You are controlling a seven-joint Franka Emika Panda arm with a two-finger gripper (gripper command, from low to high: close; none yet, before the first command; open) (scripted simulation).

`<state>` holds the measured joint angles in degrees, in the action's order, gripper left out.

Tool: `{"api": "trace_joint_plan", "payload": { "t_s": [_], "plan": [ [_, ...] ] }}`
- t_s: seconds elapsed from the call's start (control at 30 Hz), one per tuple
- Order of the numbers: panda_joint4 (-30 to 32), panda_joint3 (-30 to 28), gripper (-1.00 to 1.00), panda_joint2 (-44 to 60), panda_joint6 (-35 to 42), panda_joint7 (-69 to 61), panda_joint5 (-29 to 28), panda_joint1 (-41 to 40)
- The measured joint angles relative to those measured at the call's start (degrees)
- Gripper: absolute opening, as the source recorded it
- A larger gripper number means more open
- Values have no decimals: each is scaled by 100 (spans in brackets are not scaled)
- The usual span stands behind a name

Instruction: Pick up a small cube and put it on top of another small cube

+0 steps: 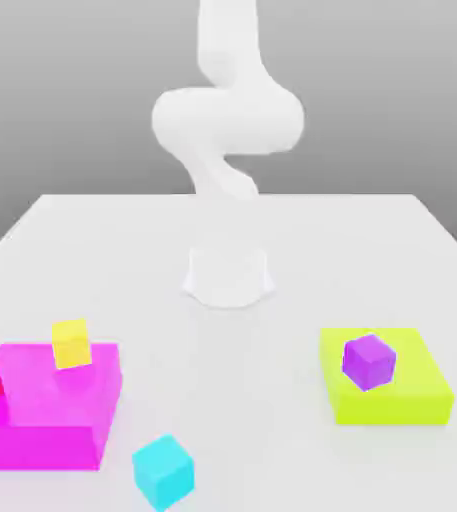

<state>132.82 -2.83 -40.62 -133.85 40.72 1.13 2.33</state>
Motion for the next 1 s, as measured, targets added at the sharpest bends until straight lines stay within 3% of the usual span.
{"api": "trace_joint_plan", "payload": {
  "t_s": [0.5, 0.7, 0.87, 1.0],
  "plan": [
    [625, -1281, 0, 3163, -1233, -3295, 982, 910],
    [879, -1356, 0, 4379, -1740, -4456, 1173, 821],
    [1079, -1378, 0, 5312, -2230, -5089, 942, 667],
    [954, -1005, 0, 6128, -2835, -5503, 1343, 361]
  ]
}}
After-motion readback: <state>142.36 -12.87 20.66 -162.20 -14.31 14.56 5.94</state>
